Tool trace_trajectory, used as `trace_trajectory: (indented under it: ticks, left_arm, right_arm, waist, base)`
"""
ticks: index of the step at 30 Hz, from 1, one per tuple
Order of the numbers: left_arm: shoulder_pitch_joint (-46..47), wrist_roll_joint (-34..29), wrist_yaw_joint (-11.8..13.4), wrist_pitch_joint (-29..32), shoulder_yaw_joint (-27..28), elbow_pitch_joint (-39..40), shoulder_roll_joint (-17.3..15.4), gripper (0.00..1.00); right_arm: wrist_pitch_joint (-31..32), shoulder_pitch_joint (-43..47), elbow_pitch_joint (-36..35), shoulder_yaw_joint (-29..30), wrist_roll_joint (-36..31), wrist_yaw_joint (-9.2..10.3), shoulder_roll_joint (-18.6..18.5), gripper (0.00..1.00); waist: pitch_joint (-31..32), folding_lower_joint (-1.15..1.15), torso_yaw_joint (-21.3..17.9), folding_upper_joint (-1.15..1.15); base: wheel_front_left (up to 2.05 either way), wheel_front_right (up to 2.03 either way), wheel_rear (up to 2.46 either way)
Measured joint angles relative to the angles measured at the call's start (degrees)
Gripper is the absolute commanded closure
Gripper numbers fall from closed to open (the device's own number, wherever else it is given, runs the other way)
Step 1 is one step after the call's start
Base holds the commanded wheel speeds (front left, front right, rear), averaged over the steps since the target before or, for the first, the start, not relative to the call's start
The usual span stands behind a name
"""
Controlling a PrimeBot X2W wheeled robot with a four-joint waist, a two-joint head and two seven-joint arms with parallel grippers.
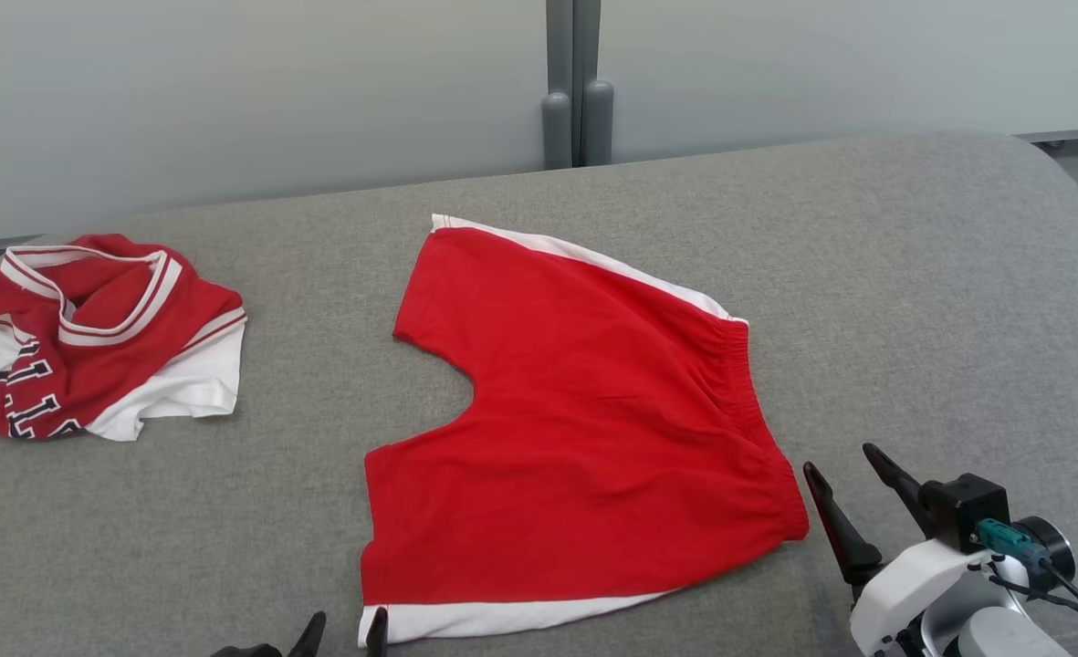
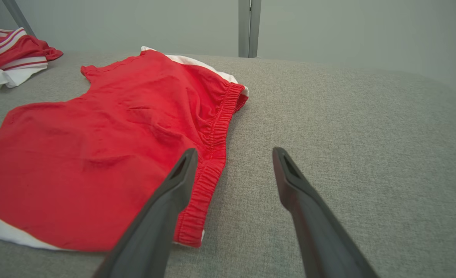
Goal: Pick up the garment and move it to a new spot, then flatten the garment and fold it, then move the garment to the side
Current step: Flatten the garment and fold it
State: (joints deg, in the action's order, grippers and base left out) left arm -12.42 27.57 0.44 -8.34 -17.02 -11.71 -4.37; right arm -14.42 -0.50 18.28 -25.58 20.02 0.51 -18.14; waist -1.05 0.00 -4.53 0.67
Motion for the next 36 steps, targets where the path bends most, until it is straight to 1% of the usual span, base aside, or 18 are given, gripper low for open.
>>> trace_trajectory:
  ticks: [9, 13, 17, 18, 19, 20, 22, 24, 25, 26, 27, 28, 29, 30, 31, 34, 36]
  left_arm:
    - [0.4, 0.5, -1.4, 2.5, -1.0, -2.6, -0.1, 0.00]
    - [1.5, 0.7, -1.5, 2.8, -0.9, -3.2, -0.1, 0.00]
    - [3.1, 1.0, -1.6, 3.1, -0.8, -3.9, 0.0, 0.00]
    - [3.3, 1.1, -1.9, 3.3, -0.8, -4.1, 0.0, 0.13]
    - [3.4, 1.2, -2.0, 3.4, -0.9, -4.2, 0.0, 0.13]
    - [3.4, 1.2, -2.0, 3.4, -0.9, -4.2, 0.0, 0.27]
    - [3.4, 1.5, -2.0, 3.8, -1.0, -4.5, 0.0, 0.32]
    - [3.4, 1.6, -2.0, 3.9, -1.0, -4.7, 0.0, 0.32]
    - [3.5, 1.6, -2.0, 4.0, -1.0, -4.8, 0.0, 0.34]
    - [3.6, 1.7, -2.0, 4.1, -1.0, -5.0, 0.0, 0.41]
    - [3.7, 1.9, -2.0, 4.1, -1.0, -5.1, 0.0, 0.51]
    - [3.7, 2.0, -2.0, 4.1, -1.1, -5.2, 0.0, 0.56]
    - [3.7, 2.0, -2.1, 4.1, -1.1, -5.2, 0.0, 0.69]
    - [3.7, 2.0, -2.4, 4.1, -1.2, -5.2, 0.0, 0.91]
    - [3.7, 2.0, -2.7, 4.1, -1.5, -5.2, 0.0, 1.00]
    - [3.7, 2.0, -2.8, 4.0, -1.6, -5.2, 0.1, 1.00]
    - [3.8, 2.1, -2.8, 3.3, -1.5, -4.9, 0.1, 1.00]
  right_arm:
    - [0.0, 0.0, 0.0, 0.8, 0.0, -1.02, 0.4, 0.00]
    - [0.0, -0.1, 0.0, 1.0, 0.0, -1.52, 0.8, 0.00]
    - [0.0, -0.1, 0.0, 1.6, 0.0, -1.54, 0.9, 0.00]
    - [0.0, -0.1, 0.0, 1.7, 0.0, -1.62, 0.9, 0.00]
    - [0.0, -0.1, 0.1, 1.7, 0.0, -1.71, 0.9, 0.00]
    - [0.0, -0.1, 0.1, 1.7, 0.0, -1.71, 0.9, 0.00]
    - [0.0, -0.1, 0.2, 1.9, -0.1, -1.77, 0.9, 0.00]
    - [0.0, -0.1, 0.4, 2.1, -0.2, -2.00, 0.9, 0.00]
    - [0.0, -0.1, 0.5, 2.2, -0.3, -2.00, 0.9, 0.00]
    - [0.0, -0.1, 0.5, 2.4, -0.4, -2.01, 0.9, 0.00]
    - [0.0, -0.1, 0.6, 2.4, -0.4, -2.02, 0.9, 0.00]
    - [0.0, -0.1, 0.6, 2.5, -0.4, -2.05, 0.8, 0.00]
    - [0.0, -0.1, 0.7, 2.5, -0.4, -2.42, 0.8, 0.00]
    - [0.0, -0.1, 0.8, 2.3, -0.5, -2.86, 0.6, 0.00]
    - [0.0, -0.1, 1.0, 2.0, -0.5, -3.38, 0.3, 0.00]
    - [0.0, 0.2, 1.7, 0.1, -1.0, -5.27, -0.5, 0.00]
    - [0.0, 0.9, 2.1, -1.3, -1.2, -6.16, -1.1, 0.00]
  waist:
    - [-1.9, 0.00, -1.0, 0.00]
    - [-2.7, 0.00, -1.4, 0.00]
    - [-3.2, 0.00, -1.7, 0.00]
    - [-3.2, 0.00, -1.7, 0.00]
    - [-3.2, 0.00, -1.7, 0.00]
    - [-3.2, 0.00, -1.7, 0.00]
    - [-3.3, 0.00, -1.7, 0.00]
    - [-3.4, 0.00, -1.8, 0.00]
    - [-3.4, 0.00, -1.8, 0.00]
    - [-3.4, 0.00, -1.7, 0.00]
    - [-3.4, 0.00, -1.7, 0.00]
    - [-3.4, 0.00, -1.7, 0.00]
    - [-3.4, 0.00, -1.7, 0.00]
    - [-3.3, 0.00, -1.7, 0.00]
    - [-3.3, 0.00, -1.6, 0.00]
    - [-3.2, 0.00, -1.5, 0.00]
    - [-3.1, 0.00, -1.4, 0.00]
  base:
    - [0.00, 0.00, 0.00]
    - [0.00, 0.00, 0.00]
    - [0.00, 0.00, 0.00]
    - [0.00, 0.00, 0.00]
    - [0.00, 0.00, 0.00]
    - [0.00, 0.00, 0.00]
    - [0.00, 0.00, 0.00]
    - [0.00, 0.00, 0.00]
    - [0.00, 0.00, 0.00]
    - [0.00, 0.00, 0.00]
    - [0.00, 0.00, 0.00]
    - [0.00, 0.00, 0.00]
    - [0.00, 0.00, 0.00]
    - [0.00, 0.00, 0.00]
    - [0.00, 0.00, 0.00]
    - [0.00, 0.00, 0.00]
    - [0.00, 0.00, 0.00]
